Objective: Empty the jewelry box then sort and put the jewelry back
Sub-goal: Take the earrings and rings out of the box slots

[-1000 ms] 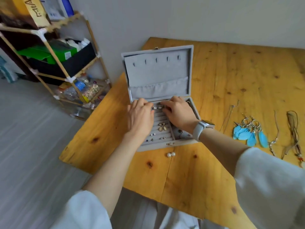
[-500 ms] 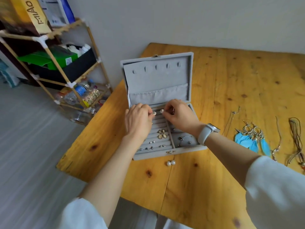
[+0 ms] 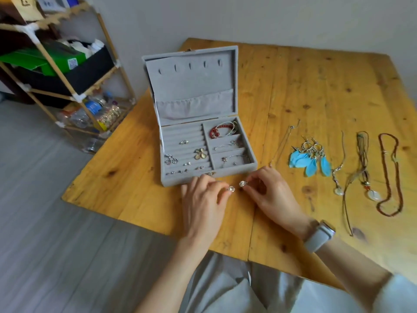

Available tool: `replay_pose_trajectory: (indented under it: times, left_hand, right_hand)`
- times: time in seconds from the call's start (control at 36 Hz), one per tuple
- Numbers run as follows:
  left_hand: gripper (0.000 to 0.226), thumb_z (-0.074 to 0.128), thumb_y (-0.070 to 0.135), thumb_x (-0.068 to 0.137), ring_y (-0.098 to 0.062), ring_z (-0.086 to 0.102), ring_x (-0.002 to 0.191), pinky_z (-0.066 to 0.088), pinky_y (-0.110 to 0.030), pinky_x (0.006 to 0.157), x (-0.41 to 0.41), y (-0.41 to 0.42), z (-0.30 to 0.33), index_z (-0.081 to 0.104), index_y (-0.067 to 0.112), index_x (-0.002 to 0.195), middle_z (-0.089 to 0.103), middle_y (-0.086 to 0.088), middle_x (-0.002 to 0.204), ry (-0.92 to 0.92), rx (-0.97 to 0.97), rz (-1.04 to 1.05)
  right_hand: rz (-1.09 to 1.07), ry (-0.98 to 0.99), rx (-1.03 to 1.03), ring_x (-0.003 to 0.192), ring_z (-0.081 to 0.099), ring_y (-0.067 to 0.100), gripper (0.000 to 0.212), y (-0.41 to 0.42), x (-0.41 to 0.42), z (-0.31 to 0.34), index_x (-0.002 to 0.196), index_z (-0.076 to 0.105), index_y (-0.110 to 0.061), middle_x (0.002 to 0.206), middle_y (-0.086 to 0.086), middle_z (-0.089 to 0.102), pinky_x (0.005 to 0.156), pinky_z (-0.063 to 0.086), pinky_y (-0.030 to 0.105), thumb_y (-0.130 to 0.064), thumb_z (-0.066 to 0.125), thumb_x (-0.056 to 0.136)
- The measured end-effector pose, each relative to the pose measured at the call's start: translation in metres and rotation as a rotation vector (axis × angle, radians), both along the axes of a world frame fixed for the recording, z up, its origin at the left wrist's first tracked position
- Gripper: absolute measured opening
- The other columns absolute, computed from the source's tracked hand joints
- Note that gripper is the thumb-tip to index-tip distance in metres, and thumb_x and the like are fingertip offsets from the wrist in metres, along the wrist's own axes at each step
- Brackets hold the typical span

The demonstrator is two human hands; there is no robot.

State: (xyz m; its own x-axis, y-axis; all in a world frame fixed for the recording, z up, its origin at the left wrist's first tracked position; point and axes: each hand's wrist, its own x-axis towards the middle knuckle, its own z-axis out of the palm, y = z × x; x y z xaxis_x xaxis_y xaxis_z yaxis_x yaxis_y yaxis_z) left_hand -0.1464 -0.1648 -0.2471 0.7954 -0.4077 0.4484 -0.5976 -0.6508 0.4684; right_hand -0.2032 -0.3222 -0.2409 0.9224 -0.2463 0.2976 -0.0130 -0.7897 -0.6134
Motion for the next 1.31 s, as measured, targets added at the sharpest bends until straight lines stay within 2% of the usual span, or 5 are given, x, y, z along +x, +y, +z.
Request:
replay_pose_trajectory:
  times: [0.14, 0.31, 0.83, 1.11, 1.31]
  left_hand:
    - [0.017, 0.080, 0.028, 0.066, -0.014, 0.044, 0.082, 0.025, -0.034, 0.069, -0.003, -0.003, -0.009, 0.072, 0.026, 0.080, 0.058, 0.005, 0.079, -0.016, 0.052, 0.082]
    - [0.019, 0.081, 0.028, 0.064, -0.016, 0.042, 0.080, 0.024, -0.034, 0.069, -0.004, -0.006, -0.008, 0.073, 0.027, 0.081, 0.058, 0.005, 0.077, -0.068, 0.068, 0.123]
    - [0.024, 0.078, 0.025, 0.068, -0.016, 0.041, 0.079, 0.024, -0.032, 0.070, -0.001, -0.012, -0.011, 0.073, 0.025, 0.092, 0.057, 0.003, 0.075, -0.129, 0.078, 0.067]
    - [0.025, 0.052, 0.029, 0.081, -0.016, 0.049, 0.084, 0.029, -0.033, 0.072, 0.012, 0.007, 0.002, 0.072, 0.021, 0.095, 0.060, 0.002, 0.086, -0.140, -0.026, 0.073]
    - [0.018, 0.065, 0.018, 0.079, -0.029, 0.053, 0.092, 0.025, -0.035, 0.071, 0.078, 0.028, 0.024, 0.072, 0.016, 0.095, 0.061, -0.004, 0.095, -0.069, 0.068, 0.226]
  right_hand:
    - [0.012, 0.002, -0.031, 0.080, 0.051, 0.021, 0.008, 0.001, -0.005, -0.005, 0.086, 0.064, -0.015, 0.085, -0.001, 0.056, 0.072, 0.046, 0.036, -0.017, 0.069, 0.080]
    - [-0.007, 0.000, -0.081, 0.080, 0.051, 0.024, 0.007, 0.003, -0.004, -0.009, 0.083, 0.063, -0.017, 0.086, 0.001, 0.058, 0.069, 0.045, 0.044, -0.016, 0.069, 0.078]
    - [-0.034, -0.001, -0.062, 0.081, 0.049, 0.021, 0.008, 0.005, -0.001, -0.008, 0.087, 0.066, -0.016, 0.088, 0.001, 0.060, 0.070, 0.044, 0.042, -0.013, 0.066, 0.081]
    - [-0.018, -0.035, 0.018, 0.081, 0.049, 0.016, 0.012, 0.006, 0.004, 0.016, 0.095, 0.065, -0.012, 0.084, -0.004, 0.053, 0.072, 0.043, 0.029, -0.009, 0.059, 0.085]
    - [0.037, -0.042, -0.025, 0.086, 0.054, 0.022, 0.013, 0.018, 0.057, 0.036, 0.095, 0.067, -0.010, 0.088, 0.005, 0.061, 0.074, 0.042, 0.027, -0.010, 0.058, 0.086]
